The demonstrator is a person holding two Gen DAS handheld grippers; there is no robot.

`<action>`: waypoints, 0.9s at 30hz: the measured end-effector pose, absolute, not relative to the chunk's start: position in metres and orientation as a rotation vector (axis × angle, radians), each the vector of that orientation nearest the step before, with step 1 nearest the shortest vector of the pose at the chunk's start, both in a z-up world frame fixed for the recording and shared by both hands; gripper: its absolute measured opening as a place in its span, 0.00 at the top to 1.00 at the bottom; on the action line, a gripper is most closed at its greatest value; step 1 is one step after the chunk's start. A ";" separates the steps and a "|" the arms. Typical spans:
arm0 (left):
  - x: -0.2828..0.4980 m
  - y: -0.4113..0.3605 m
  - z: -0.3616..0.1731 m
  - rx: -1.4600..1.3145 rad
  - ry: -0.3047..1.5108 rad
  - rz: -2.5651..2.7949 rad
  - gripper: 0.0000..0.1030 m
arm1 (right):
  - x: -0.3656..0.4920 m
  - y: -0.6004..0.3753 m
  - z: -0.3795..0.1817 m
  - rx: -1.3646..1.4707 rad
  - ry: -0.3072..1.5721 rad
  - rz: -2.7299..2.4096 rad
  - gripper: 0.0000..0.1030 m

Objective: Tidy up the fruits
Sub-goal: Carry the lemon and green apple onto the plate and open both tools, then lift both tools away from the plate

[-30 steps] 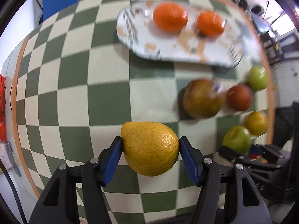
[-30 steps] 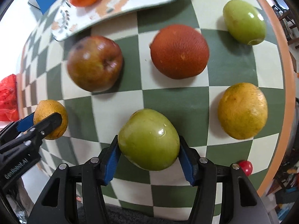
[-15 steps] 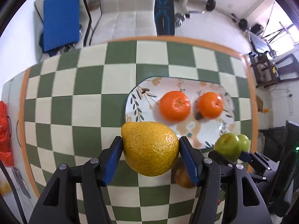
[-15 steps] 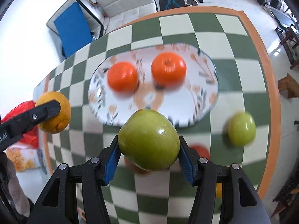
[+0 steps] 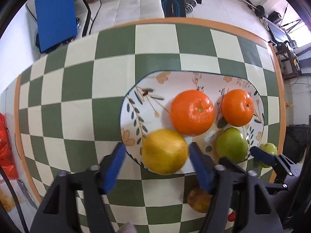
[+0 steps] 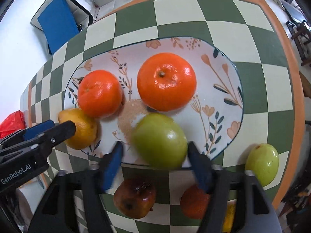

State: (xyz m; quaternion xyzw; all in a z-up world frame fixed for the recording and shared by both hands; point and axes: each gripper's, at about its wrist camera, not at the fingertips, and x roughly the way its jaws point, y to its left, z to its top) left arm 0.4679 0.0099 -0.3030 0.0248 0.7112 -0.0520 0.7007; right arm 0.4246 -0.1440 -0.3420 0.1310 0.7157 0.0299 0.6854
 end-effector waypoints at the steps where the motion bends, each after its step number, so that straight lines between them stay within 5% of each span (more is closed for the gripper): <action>1: 0.468 0.010 -0.302 0.053 1.579 -0.113 0.15 | 0.424 -0.145 -0.340 0.281 1.599 0.060 0.14; 27: 0.409 0.032 -0.224 0.024 1.346 -0.039 0.13 | 0.374 -0.166 -0.249 0.151 1.390 -0.064 0.10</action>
